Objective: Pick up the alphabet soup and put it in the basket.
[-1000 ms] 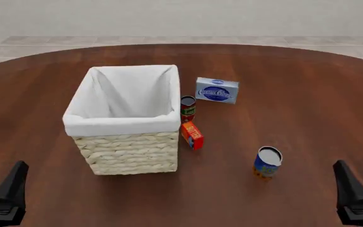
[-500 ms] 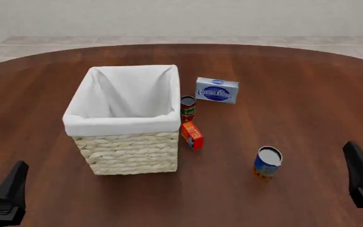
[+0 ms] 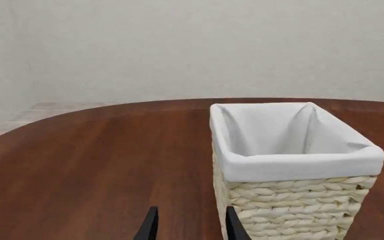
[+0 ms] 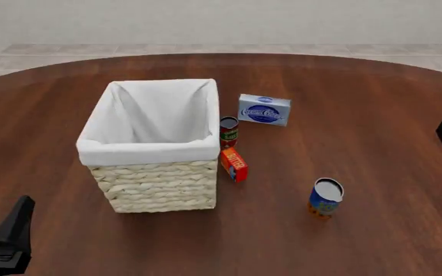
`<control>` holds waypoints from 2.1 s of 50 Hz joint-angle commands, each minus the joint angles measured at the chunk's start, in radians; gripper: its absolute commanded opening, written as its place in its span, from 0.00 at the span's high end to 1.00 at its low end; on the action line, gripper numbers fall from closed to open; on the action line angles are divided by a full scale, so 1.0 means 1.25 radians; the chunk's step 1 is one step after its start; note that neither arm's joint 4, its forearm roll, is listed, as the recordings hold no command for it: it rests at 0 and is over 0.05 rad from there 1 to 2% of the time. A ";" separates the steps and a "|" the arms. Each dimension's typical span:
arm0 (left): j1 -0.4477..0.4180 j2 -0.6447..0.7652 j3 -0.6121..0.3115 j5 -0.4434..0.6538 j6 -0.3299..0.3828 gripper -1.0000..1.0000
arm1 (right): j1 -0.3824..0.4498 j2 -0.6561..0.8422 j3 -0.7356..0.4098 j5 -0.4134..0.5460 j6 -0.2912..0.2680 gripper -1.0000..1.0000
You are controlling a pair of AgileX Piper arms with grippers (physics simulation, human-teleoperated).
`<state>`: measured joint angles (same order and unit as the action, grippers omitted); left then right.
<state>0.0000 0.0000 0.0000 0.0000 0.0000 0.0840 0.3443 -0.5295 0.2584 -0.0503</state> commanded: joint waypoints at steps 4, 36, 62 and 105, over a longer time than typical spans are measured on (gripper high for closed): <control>0.000 0.000 0.000 0.000 0.000 0.00 | 0.052 0.061 -0.089 0.015 0.099 0.00; 0.000 0.000 0.000 0.000 0.000 0.00 | 0.141 0.276 -0.107 -0.034 0.018 0.00; 0.000 0.000 0.000 0.000 0.000 0.00 | 0.140 0.323 -0.055 -0.083 0.021 0.00; 0.000 0.000 0.000 0.000 0.000 0.00 | 0.128 0.356 0.023 -0.140 0.055 0.00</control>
<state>0.0000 0.0000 0.0000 0.0000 0.0000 0.2508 0.7847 -0.5191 0.0969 0.0076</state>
